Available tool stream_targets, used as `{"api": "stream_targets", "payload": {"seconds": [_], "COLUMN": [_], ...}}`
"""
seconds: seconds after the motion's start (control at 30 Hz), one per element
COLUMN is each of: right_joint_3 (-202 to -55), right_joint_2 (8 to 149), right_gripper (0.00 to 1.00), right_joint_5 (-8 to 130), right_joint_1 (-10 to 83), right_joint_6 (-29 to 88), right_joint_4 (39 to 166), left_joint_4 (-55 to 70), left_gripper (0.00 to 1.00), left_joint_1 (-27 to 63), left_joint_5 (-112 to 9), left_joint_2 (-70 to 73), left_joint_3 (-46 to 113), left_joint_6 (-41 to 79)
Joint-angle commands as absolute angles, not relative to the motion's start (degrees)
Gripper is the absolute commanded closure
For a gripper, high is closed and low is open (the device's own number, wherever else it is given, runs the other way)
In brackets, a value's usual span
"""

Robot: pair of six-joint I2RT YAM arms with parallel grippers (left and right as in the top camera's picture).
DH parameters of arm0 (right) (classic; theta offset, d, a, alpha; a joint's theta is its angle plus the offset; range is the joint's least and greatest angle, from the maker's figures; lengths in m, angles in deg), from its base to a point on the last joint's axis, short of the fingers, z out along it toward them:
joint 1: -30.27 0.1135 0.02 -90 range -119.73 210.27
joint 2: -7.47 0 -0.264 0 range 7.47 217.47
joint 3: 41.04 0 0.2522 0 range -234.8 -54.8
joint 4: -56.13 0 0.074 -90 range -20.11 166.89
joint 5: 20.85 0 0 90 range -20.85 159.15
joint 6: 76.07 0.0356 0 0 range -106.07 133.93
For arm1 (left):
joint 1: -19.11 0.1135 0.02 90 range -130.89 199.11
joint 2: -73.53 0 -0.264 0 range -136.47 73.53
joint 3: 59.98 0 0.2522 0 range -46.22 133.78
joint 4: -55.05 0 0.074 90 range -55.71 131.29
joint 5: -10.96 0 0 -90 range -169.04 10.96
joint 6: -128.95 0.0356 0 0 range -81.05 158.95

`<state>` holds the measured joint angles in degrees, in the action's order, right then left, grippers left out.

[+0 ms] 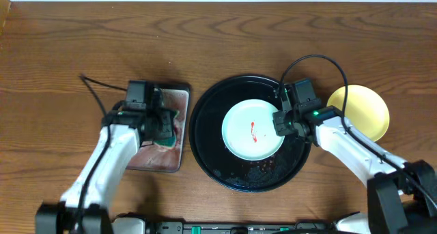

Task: Clean dirty plates on tray and stack at the side
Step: 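Grasp the remaining pale green plate rim with the right gripper, pull forward, then lift the sponge and dip it in the soapy water, left gripper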

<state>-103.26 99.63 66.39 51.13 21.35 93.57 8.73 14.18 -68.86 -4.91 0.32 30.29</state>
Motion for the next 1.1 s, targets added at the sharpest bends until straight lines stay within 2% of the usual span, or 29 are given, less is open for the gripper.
{"api": "stream_targets", "payload": {"seconds": [0.0,0.03,0.3,0.47,0.67,0.8,1.07], "right_joint_3": [-102.85,-102.85,-102.85,-102.85,-102.85,-102.85,-102.85], "right_joint_2": [101.12,101.27,101.36,101.36,101.36,101.36,101.36], "right_gripper": [0.99,0.99,0.99,0.99,0.99,0.99,0.99], "right_joint_5": [66.74,66.74,66.71,66.74,66.71,66.69,66.74], "right_joint_1": [51.37,51.37,51.37,51.37,51.37,51.37,51.35], "right_joint_6": [21.61,21.61,21.61,21.61,21.61,21.61,21.59], "right_joint_4": [93.13,93.05,93.05,92.98,92.87,92.98,93.24], "left_joint_4": [8.27,8.05,9.56,11.31,13.19,13.58,11.31], "left_gripper": [0.83,0.79,0.79,0.61,0.6,0.92,0.93], "left_joint_1": [14.27,14.29,14.29,14.27,14.27,14.29,17.22], "left_joint_5": [-69.02,-69.04,-69.02,-66.53,-66.44,-66.68,-66.59], "left_joint_2": [-2.63,-2.74,-10.09,-16.67,-21.65,-22.37,-14.48], "left_joint_3": [0.5,0.48,-0.27,-0.27,-0.27,-0.24,0.04], "left_joint_6": [30.77,30.79,30.77,30.81,30.81,30.81,30.75]}}
